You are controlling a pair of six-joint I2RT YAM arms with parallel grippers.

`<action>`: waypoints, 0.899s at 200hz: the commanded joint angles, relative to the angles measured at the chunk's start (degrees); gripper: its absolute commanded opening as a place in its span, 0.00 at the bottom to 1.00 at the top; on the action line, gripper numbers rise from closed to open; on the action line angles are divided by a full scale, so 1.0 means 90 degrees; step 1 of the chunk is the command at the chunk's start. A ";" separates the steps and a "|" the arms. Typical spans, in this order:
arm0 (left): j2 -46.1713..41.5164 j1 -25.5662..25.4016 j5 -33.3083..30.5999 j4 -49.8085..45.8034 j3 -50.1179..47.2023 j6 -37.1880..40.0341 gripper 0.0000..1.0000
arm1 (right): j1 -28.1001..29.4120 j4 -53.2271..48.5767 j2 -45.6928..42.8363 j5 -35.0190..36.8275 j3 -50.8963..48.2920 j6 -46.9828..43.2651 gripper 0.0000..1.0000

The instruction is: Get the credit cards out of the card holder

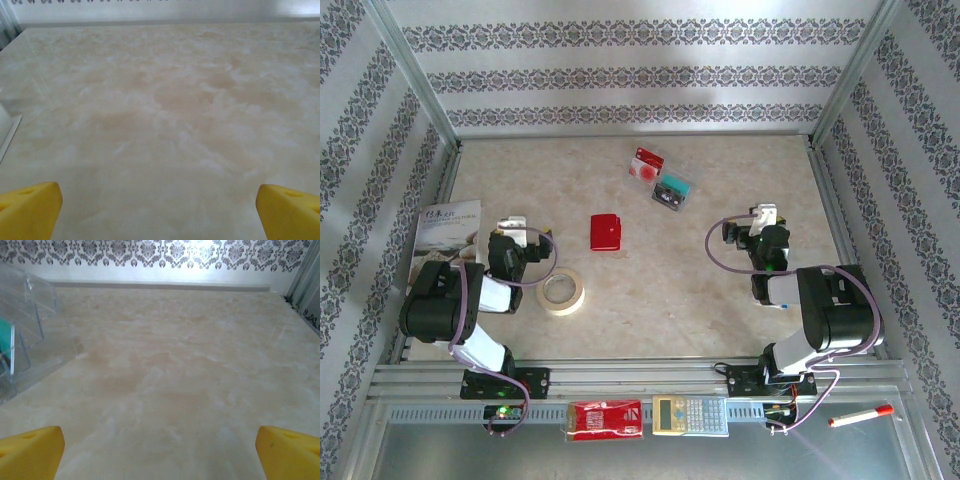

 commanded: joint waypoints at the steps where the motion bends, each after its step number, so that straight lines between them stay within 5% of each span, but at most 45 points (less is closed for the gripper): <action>1: -0.0596 0.0038 -0.0369 0.0611 -0.0210 -0.0155 1.00 | 0.0129 0.0341 -0.0505 0.0015 -0.0299 -0.0148 0.98; 34: -0.2484 0.0033 -0.0919 -0.2103 0.0367 -0.0681 1.00 | 0.0457 -0.1392 -0.1722 0.0716 0.0112 -0.0218 0.98; 64: -0.3443 0.0033 -0.0951 -0.4917 0.1531 -0.1804 1.00 | 0.0475 -0.3949 -0.2461 0.0518 0.1436 0.1091 0.98; 121: -0.3589 0.0033 0.1252 -0.6441 0.2412 -0.3090 1.00 | 0.0579 -0.6013 -0.2600 -0.0869 0.2680 0.2964 0.98; 148: -0.3350 0.0033 0.1842 -0.6459 0.2491 -0.3750 1.00 | 0.0592 -0.6039 -0.2315 -0.1948 0.2761 0.3727 0.98; 180: -0.2544 0.0024 0.2985 -0.6685 0.2957 -0.4128 1.00 | 0.0915 -0.5873 -0.1811 -0.2287 0.2683 0.4243 0.98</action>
